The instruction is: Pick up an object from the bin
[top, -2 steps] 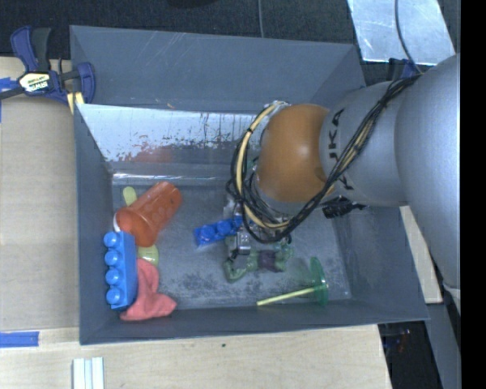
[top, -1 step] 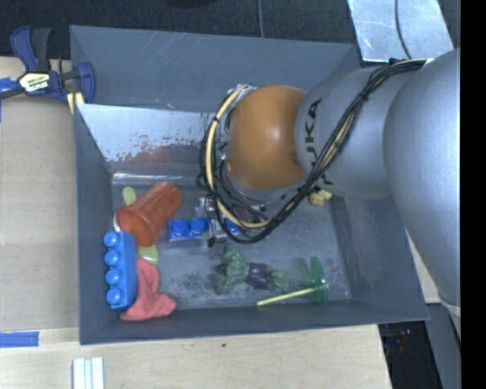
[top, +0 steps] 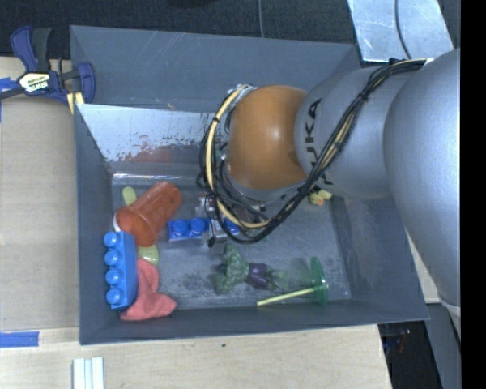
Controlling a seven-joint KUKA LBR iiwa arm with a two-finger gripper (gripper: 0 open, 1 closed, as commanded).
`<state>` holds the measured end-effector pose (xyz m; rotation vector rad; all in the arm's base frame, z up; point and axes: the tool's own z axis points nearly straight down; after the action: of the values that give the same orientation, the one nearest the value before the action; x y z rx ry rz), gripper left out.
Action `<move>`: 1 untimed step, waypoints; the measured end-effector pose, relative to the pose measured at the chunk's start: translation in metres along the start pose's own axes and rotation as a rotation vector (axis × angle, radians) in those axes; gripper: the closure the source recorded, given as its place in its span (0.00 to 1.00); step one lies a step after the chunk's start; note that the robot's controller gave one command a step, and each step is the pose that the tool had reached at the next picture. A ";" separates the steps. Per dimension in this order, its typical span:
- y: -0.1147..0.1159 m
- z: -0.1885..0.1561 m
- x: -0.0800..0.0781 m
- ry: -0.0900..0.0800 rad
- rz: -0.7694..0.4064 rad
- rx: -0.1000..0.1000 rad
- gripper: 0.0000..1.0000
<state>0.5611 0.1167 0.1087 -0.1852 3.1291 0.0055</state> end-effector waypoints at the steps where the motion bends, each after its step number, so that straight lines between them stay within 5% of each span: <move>1: -0.003 -0.062 -0.001 0.005 0.001 0.000 1.00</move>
Offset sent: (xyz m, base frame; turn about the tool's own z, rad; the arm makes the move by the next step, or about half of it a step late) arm -0.0057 -0.0067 0.1984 0.0420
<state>0.5619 0.1134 0.1712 -0.1844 3.1338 0.0047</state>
